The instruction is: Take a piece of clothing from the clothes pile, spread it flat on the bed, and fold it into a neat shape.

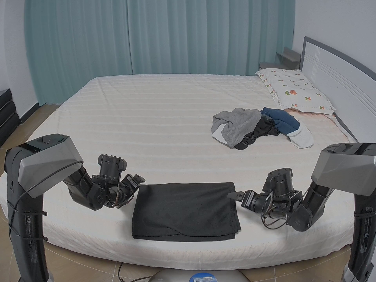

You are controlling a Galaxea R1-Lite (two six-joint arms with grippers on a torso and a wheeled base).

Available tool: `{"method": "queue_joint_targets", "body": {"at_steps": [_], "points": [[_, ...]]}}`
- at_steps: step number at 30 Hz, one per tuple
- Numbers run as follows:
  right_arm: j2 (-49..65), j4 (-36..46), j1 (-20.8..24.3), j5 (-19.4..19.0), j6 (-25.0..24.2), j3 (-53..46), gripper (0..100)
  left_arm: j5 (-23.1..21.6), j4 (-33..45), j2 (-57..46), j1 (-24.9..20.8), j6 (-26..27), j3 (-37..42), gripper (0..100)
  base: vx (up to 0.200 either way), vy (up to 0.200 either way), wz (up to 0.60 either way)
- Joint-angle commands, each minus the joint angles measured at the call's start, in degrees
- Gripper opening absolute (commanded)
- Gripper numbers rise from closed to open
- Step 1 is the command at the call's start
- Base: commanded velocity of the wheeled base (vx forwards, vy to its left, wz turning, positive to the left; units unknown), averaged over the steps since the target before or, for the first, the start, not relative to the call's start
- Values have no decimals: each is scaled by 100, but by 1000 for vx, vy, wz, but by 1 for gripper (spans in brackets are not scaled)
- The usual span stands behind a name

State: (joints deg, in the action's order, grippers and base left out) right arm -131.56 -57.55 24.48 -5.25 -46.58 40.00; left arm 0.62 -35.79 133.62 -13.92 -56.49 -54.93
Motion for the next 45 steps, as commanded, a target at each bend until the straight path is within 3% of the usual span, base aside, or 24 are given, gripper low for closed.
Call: {"method": "queue_joint_targets", "body": {"at_steps": [1,13,14,45], "points": [[219,-318,294,-99,140,-880,100,17,-7,-38,21,15,44,100,0,0,0],[157,-283,382,-230,343,-976,100,17,-16,-38,21,15,44,100,0,0,0],[139,-274,382,-274,343,-968,0,17,-16,-38,21,15,44,100,0,0,0],[324,-327,321,-318,580,-1442,0,8,-16,-38,30,7,35,100,0,0,0]]}}
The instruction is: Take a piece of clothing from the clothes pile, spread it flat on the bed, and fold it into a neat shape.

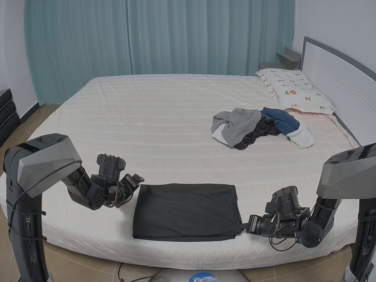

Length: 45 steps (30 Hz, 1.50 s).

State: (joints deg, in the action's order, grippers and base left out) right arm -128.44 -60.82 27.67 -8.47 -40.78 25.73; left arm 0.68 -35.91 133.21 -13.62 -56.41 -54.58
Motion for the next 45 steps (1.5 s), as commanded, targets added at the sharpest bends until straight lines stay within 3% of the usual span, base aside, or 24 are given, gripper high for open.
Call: {"method": "queue_joint_targets", "body": {"at_steps": [1,15,16,24,29,38,45], "points": [[12,0,-7,3,8,-25,0,2,-3,4,-1,-2,-9,100,0,0,0],[-14,9,-51,3,202,-104,0,11,-3,4,-1,-2,0,100,0,0,0],[-50,9,-69,3,255,-95,100,2,-3,4,-1,-2,0,100,0,0,0],[-164,-255,-254,21,281,257,100,11,5,4,-1,-2,-9,100,0,0,0],[-445,-378,-544,39,-132,1056,100,11,-3,4,-9,-2,-9,100,0,0,0],[-981,-378,-561,65,-914,2032,100,20,-3,12,-9,7,-18,100,0,0,0],[-1623,-299,-429,302,-967,2946,100,20,-3,12,-18,7,-27,100,0,0,0]]}}
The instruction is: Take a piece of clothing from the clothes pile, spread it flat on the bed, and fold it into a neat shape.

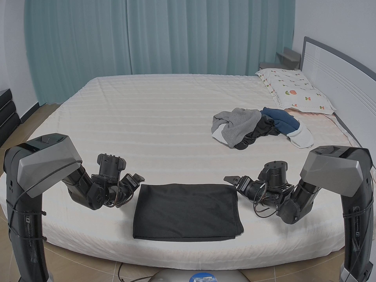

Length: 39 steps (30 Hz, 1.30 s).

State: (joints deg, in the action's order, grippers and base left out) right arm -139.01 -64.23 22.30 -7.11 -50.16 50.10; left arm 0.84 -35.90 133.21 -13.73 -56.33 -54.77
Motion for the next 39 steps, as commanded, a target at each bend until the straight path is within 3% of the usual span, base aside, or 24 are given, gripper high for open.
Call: {"method": "queue_joint_targets", "body": {"at_steps": [1,3,16,17,39], "points": [[-575,42,126,183,-20,527,100,4,4,12,-7,-1,-7,100,0,0,0],[-645,34,161,324,-20,641,100,13,4,21,-16,-1,-16,100,0,0,0],[-663,-10,117,368,-37,711,100,13,-5,39,-16,-1,-42,100,0,0,0],[-663,-28,117,412,-37,703,0,13,-5,39,-16,-1,-42,100,0,0,0],[-680,-10,-68,553,-37,729,0,30,-5,39,-16,17,-34,100,0,0,0]]}}
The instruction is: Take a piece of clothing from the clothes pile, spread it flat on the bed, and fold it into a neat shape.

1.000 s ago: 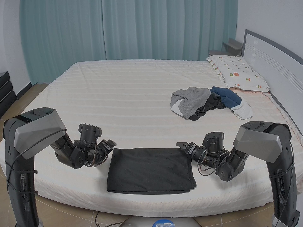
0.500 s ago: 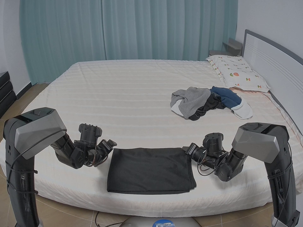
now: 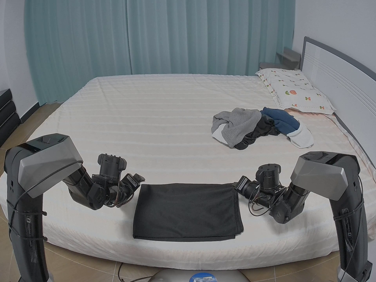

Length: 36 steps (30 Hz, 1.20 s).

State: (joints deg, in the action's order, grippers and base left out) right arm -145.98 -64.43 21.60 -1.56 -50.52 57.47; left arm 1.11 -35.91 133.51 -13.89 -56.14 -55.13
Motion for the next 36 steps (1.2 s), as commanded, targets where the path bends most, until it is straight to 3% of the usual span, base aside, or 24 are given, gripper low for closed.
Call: {"method": "queue_joint_targets", "body": {"at_steps": [1,7,11,14,17,22,36], "points": [[17,18,2,-11,-2,1,100,3,-3,8,0,-2,2,100,0,0,0],[79,-149,-7,-2,-2,-166,100,-23,-3,-9,9,-11,63,100,0,0,0],[404,-571,-33,-81,-37,-772,100,-111,-162,-44,0,33,266,100,0,0,0],[536,-1072,-86,-248,-28,-1352,100,-331,-768,-62,-18,217,661,100,0,0,0],[536,-1441,-77,-521,-11,-1704,100,-735,-1673,-71,-18,727,1320,100,0,0,0],[518,-1485,-42,-617,-20,-1739,100,-1069,-3009,43,-44,1483,2138,100,0,0,0],[483,-1476,-42,-793,-37,-1748,100,-1007,-3080,325,-220,1597,1971,100,0,0,0]]}}
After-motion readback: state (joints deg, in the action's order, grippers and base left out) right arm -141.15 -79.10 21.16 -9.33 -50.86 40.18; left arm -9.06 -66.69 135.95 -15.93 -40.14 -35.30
